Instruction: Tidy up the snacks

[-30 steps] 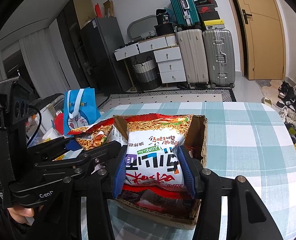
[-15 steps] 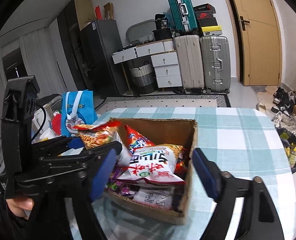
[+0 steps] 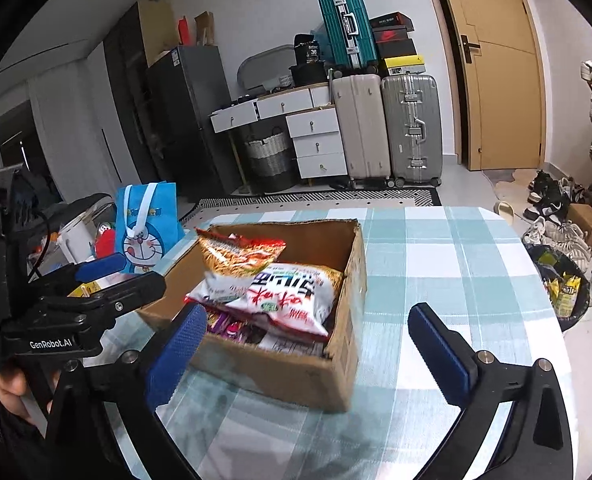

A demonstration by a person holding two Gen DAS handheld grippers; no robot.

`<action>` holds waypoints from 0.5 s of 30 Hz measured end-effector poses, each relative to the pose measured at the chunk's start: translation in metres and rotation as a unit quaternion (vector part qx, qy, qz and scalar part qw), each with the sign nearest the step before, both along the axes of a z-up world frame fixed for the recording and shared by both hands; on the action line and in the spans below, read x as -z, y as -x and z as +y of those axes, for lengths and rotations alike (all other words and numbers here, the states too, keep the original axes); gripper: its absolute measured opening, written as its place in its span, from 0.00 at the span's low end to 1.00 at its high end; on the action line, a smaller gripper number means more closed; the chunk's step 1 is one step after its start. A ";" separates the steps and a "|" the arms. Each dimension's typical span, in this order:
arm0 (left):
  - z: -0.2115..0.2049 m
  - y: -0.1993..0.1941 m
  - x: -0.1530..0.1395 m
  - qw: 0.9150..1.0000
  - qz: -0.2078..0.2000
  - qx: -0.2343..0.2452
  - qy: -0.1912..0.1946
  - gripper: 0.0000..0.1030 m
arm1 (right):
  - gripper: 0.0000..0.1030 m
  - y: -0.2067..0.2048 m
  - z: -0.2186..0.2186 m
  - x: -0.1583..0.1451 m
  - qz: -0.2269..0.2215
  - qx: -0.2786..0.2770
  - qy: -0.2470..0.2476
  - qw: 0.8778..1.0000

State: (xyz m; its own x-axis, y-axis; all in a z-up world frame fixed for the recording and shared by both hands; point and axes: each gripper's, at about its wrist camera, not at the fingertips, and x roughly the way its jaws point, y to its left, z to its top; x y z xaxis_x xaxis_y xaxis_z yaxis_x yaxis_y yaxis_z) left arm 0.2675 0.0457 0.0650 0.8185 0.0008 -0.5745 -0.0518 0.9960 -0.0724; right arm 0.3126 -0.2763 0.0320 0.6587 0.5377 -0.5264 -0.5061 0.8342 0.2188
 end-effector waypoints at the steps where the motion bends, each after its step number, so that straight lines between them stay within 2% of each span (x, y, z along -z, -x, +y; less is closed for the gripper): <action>1: 0.002 0.006 0.001 1.000 -0.003 -0.001 -0.001 0.99 | 0.99 0.003 -0.001 0.000 -0.002 -0.001 -0.002 1.000; 11: 0.007 0.045 0.024 0.999 -0.042 -0.028 0.004 1.00 | 0.99 0.029 -0.003 0.017 -0.008 -0.011 -0.010 1.000; 15: 0.010 0.055 0.036 0.998 -0.054 -0.038 0.004 0.99 | 0.99 0.041 -0.003 0.026 -0.029 -0.021 -0.016 0.999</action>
